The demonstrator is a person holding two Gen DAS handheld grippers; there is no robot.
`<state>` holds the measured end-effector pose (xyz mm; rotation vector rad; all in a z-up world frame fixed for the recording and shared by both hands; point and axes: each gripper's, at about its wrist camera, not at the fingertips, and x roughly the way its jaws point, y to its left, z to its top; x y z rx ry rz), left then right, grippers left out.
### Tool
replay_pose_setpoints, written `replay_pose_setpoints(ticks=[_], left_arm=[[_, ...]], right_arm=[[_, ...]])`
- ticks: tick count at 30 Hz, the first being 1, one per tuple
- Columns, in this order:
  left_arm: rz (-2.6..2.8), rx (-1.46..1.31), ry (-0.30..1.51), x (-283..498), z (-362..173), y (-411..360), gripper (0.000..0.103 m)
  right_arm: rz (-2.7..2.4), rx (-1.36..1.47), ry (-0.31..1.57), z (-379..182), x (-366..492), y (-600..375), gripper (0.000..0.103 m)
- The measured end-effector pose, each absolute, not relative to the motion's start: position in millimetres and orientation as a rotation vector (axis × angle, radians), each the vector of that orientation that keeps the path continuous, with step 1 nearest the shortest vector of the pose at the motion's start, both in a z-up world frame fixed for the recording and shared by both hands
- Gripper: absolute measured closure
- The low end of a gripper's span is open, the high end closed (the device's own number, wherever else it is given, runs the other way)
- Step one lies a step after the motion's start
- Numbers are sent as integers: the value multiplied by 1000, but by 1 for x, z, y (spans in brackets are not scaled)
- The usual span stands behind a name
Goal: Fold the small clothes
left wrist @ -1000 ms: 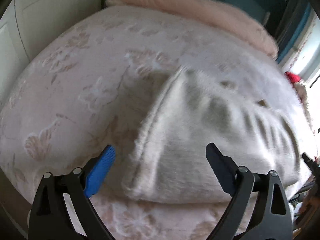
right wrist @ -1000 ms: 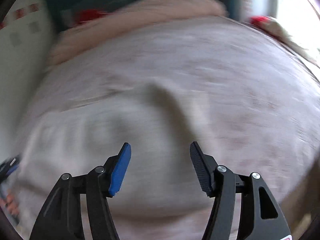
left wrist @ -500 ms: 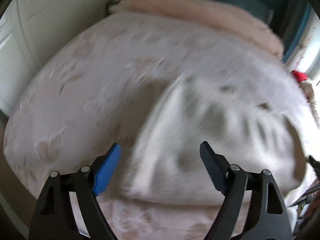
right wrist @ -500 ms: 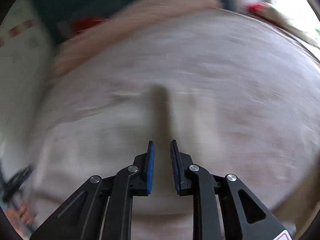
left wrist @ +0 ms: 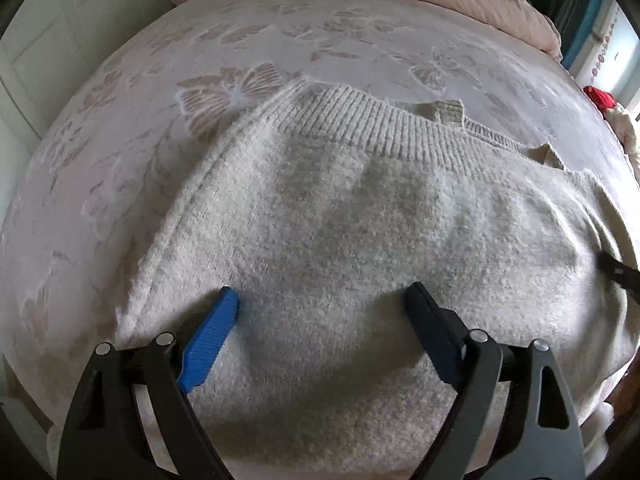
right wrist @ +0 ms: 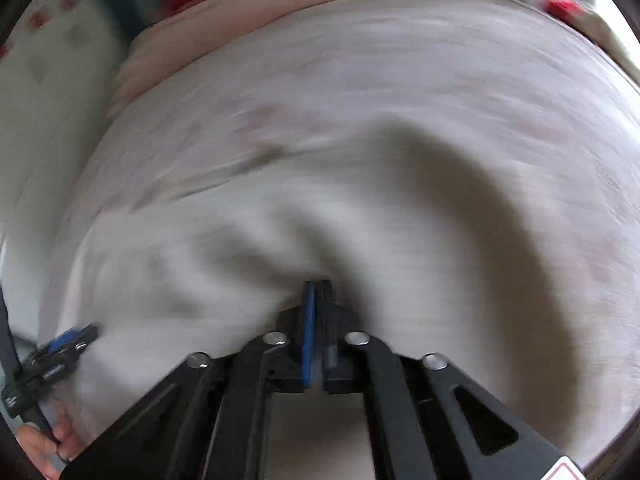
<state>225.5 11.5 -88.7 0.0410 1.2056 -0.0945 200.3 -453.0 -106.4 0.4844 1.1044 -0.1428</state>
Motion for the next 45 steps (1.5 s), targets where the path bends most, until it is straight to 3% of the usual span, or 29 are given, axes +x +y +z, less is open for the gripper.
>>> replay_pose_setpoints(ticks=[3,5,8,10,11,12,13,17,18,19,20,21,25,30,32,34,35,36,38,41,43,44,45], left_arm=[[-90,52,1203,226,-92,8,15],[-82,58,1201,230,-93,6,14],[-79,62,1198,229,-95,5,14],[-81,70,1200,229,-95,4,14],[-82,70,1202,229,-95,4,14],[-83,69,1206,229,-95,5,14],[-83,69,1208,229,-95,5,14],[-80,76,1204,229,-96,4,13],[-86,81,1198,229,-96,4,13],[-84,84,1197,229,-97,3,13],[-83,87,1198,229,-98,3,12],[-83,89,1199,230,-98,3,12],[-89,95,1203,231,-99,3,11],[-80,104,1201,232,-102,1,8],[-86,94,1204,233,-101,2,8],[-108,47,1202,234,-94,9,10],[-116,24,1194,235,-90,12,10],[-118,2,1179,236,-84,16,10],[-126,-55,1127,245,-68,27,10],[-122,-84,1110,273,-56,31,9],[-139,-99,1150,302,-63,29,8],[-124,-96,1184,315,-72,27,9],[-107,-90,1214,325,-81,28,24]], right_arm=[[-209,631,1076,-116,165,-518,103],[-309,523,1101,-108,165,-521,103],[-253,497,1065,-87,180,-496,93],[-226,454,1040,-78,195,-482,73],[-232,426,1033,-75,206,-477,50],[-248,402,1030,-76,217,-477,38],[-268,373,1035,-79,230,-478,38],[-283,328,1134,-106,255,-479,37],[-279,312,1151,-111,261,-479,43],[-261,294,1167,-114,263,-475,57],[-215,280,1180,-114,263,-472,91],[-192,279,1174,-114,267,-473,96],[-251,339,1064,-85,252,-498,98],[-358,389,1212,-140,253,-542,103],[-339,428,1140,-122,245,-543,101],[-297,456,1077,-103,238,-539,92],[-259,443,1054,-92,236,-534,82],[-236,424,1045,-85,236,-528,59],[-195,376,1037,-77,239,-517,40],[-136,337,1060,-83,250,-505,37],[-143,342,1112,-99,258,-501,37],[-139,356,1137,-110,263,-500,43],[-131,370,1154,-117,265,-497,82]])
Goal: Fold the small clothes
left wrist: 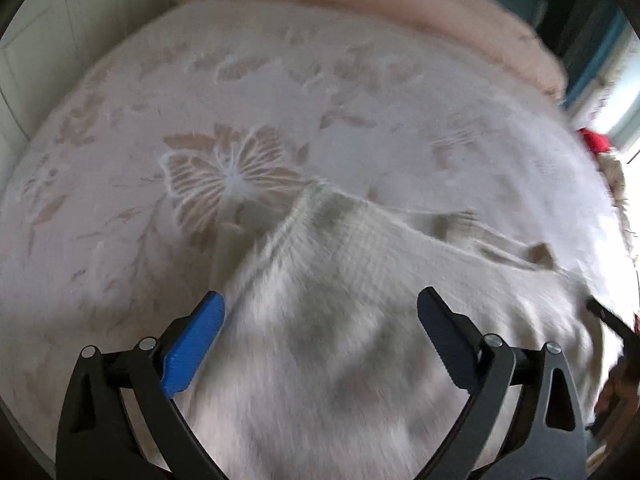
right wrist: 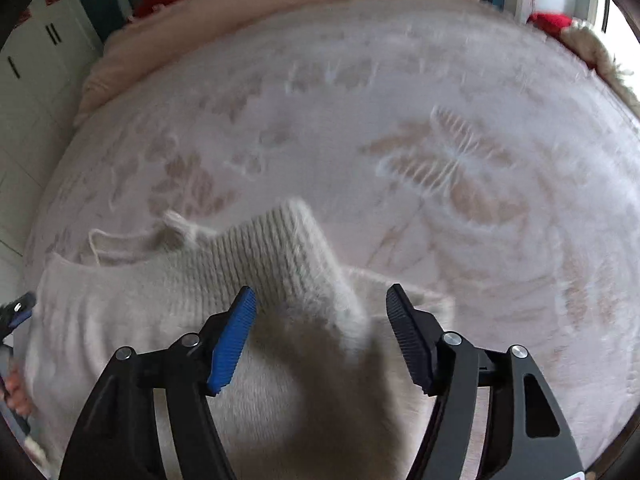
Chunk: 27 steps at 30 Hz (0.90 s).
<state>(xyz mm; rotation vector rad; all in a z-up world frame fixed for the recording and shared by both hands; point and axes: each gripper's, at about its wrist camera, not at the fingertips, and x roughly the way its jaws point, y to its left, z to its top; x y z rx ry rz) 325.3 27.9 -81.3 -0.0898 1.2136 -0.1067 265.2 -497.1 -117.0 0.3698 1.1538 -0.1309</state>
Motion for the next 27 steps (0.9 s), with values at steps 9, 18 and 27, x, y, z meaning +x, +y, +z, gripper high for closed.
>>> replay_pose_setpoints(ticks=[9,18,27], left_arm=[[-49,53,1170,370,-79,24,103],[-163,-14,1173,336,-57,18,84],[-331,3,1199,241,-62,-54,62]], right_arm=[[-207,437,999,-89,260,-523,95],[-213,357,995,-75,244,-491,78],[219,396,1063,-80,208,-311,78]])
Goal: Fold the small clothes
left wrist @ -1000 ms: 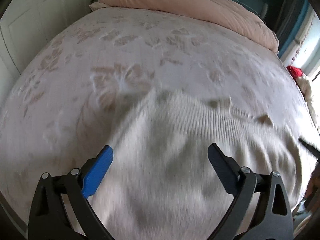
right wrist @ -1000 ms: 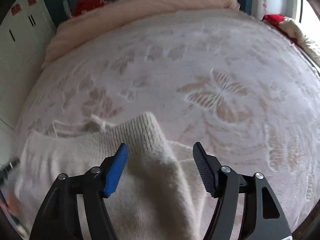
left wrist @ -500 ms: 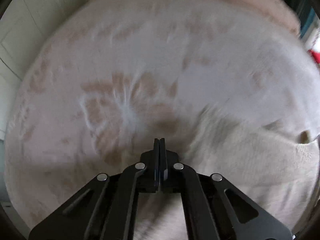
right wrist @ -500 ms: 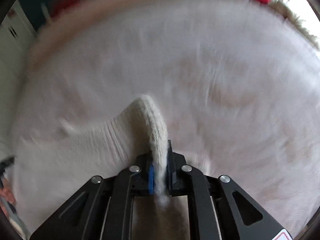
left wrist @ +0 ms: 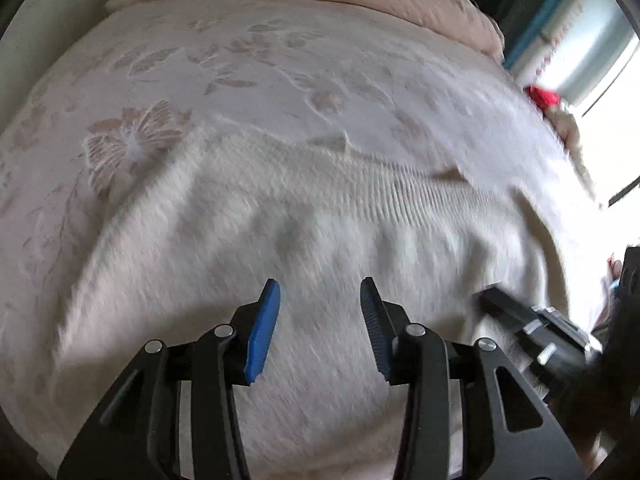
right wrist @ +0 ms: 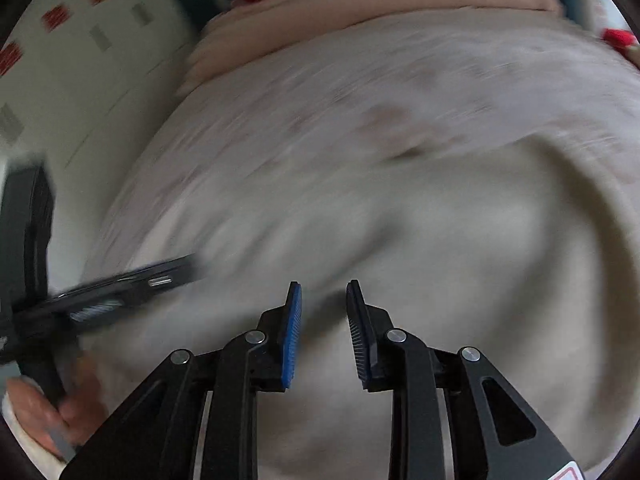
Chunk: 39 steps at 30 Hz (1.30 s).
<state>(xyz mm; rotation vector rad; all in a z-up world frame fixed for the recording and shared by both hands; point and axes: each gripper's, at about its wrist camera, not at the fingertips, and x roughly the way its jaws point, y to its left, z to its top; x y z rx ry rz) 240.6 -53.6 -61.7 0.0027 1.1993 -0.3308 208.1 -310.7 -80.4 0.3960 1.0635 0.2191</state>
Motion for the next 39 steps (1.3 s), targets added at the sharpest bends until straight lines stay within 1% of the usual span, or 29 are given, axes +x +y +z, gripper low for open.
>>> replay_pose_setpoints(ticks=[1,2,3,5,8,11,13,14,15,16,17,18,19,22,24,26,28,29,30,31,32,33,36,37,39], left_arm=[[-295,69,1199,238,-71,-58,62],[-261,116,1206,242,-82,-55,61],[-257,116,1198,245,-89,-49,60],[-255,116,1162,254,-93,-38,60],[-242,93,1162,265,-91,-25,60],[-231,66,1158,267,-92,-18,60],[-226,24,1148,252,-78,-11,61],[-221,-7,1144,246,-71,-4,56],[-206,-69,1128,235,-60,12,44],[-190,-121,1112,224,-53,25,36],[-167,-176,1098,214,-47,40,23],[-141,-233,1087,203,-43,56,18],[-120,-308,1080,189,-41,77,16],[-23,-531,1114,159,-56,123,11],[35,-645,1133,155,-73,139,11],[38,-731,1153,161,-88,142,11],[51,-764,1164,176,-97,138,7],[41,-762,1142,181,-95,135,7],[23,-763,1129,188,-93,132,16],[-7,-788,1128,197,-92,128,32],[-27,-808,1149,204,-91,125,68],[-27,-805,1171,209,-87,125,77],[-72,-789,1135,202,-53,132,81],[-94,-764,1129,191,-37,135,82],[-112,-740,1134,166,-18,144,82]], right_arm=[[233,373,1071,-84,206,-301,78],[229,318,1075,-90,205,-294,82],[213,288,1071,-94,204,-297,93],[146,299,1061,-99,208,-328,94],[-11,413,1046,-107,192,-409,103],[-106,508,1055,-107,165,-458,103],[-142,519,1046,-93,146,-468,93],[-168,501,1038,-84,130,-470,74],[-193,495,1031,-77,113,-473,47],[-209,504,1023,-75,98,-474,38],[-225,542,1021,-73,77,-477,33],[-215,597,1033,-75,61,-480,33],[-200,641,1048,-80,55,-480,33],[-132,805,1109,-107,27,-469,33],[-114,858,1120,-119,28,-462,32],[-113,914,1096,-132,43,-461,26],[-134,948,1022,-129,59,-466,25],[-140,966,999,-127,64,-468,25],[-139,990,984,-126,73,-471,26],[-142,1012,973,-127,82,-473,42],[-132,1017,965,-123,92,-473,83],[-114,1011,964,-117,98,-472,83],[-45,949,889,-72,101,-465,86],[-15,911,881,-52,96,-461,86],[15,877,891,-35,80,-457,86]])
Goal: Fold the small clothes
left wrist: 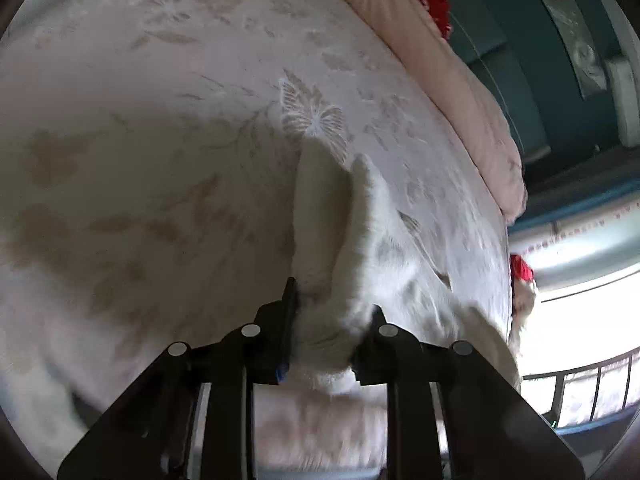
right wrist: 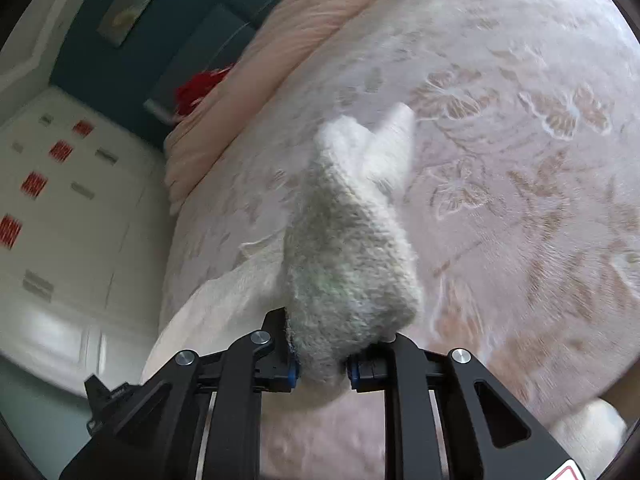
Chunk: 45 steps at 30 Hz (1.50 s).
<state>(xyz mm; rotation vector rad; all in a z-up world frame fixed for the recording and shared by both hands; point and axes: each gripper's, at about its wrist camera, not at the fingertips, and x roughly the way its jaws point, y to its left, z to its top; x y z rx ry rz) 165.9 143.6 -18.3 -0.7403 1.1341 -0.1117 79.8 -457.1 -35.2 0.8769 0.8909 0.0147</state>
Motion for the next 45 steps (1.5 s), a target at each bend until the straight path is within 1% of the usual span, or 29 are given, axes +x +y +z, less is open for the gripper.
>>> replay_pose_setpoints(ticks=[3,4,6,7,8,10,11,12,13,14,15,19,20,22,23,25,26,27,29,31,33,35,37,38,39,41,42,44,45], left_arm=[[-81,-644,1173,127,-13,151,82],[-64,-611,1213,115,-24,154,82],[-46,-593,1284,100,-54,156,80],[-28,-558,1317,95,-74,154,78],[-25,-539,1317,92,-84,151,74],[-29,-523,1288,90,-84,150,70],[-32,-523,1269,91,-77,149,66],[-34,-524,1252,92,-70,151,57],[-39,-516,1224,93,-58,151,51],[-39,-502,1184,95,-46,152,41],[-32,-488,1145,97,-35,152,35],[-56,-445,1082,126,-14,138,26],[-73,-438,1090,137,-17,131,21],[-77,-387,1115,168,-29,111,20],[-59,-358,1138,176,-37,109,21],[-53,-335,1203,202,-62,98,43],[-48,-315,1240,211,-72,93,69],[-51,-299,1252,216,-76,91,90],[-66,-284,1211,222,-70,90,91],[-66,-258,1163,230,-61,90,91],[-44,-254,1183,237,-68,91,91],[-20,-234,1232,243,-87,93,87],[-26,-242,1217,242,-87,94,86],[-27,-258,1203,237,-80,98,76],[-23,-275,1189,230,-71,103,54],[7,-297,1126,202,-47,119,31],[7,-306,1091,186,-36,126,23],[10,-335,1060,152,-22,140,16],[9,-360,1083,135,-24,144,16]], right_arm=[[-8,778,976,-39,41,-451,85],[-18,765,1007,-49,32,-451,85],[-73,736,1130,-92,14,-451,80],[-100,712,1174,-106,10,-450,76],[-125,711,1186,-118,2,-452,68],[-162,761,1158,-114,-9,-459,61],[-196,738,1131,-99,-13,-462,56],[-224,690,1112,-87,-16,-463,51],[-249,640,1092,-77,-17,-463,48],[-275,569,1059,-61,-16,-462,39],[-270,525,1025,-49,-12,-461,33],[-184,466,991,-41,39,-461,31],[-168,458,996,-44,53,-461,31],[-162,443,1028,-57,82,-457,31],[-161,448,1055,-69,100,-456,34],[-133,492,1103,-89,120,-452,86],[-114,523,1132,-98,127,-452,96],[-108,551,1112,-96,130,-452,96],[-98,582,972,-68,118,-461,96],[-131,596,909,-56,110,-473,97],[-197,629,955,-76,110,-492,96],[-216,614,1120,-122,120,-497,98],[-218,584,1076,-113,116,-493,93],[-233,582,1060,-100,113,-491,83],[-258,562,1041,-87,109,-487,74],[-259,478,969,-55,96,-468,73],[-208,448,949,-42,91,-454,73],[-86,415,960,-28,87,-420,74],[-5,403,979,-25,86,-396,77]])
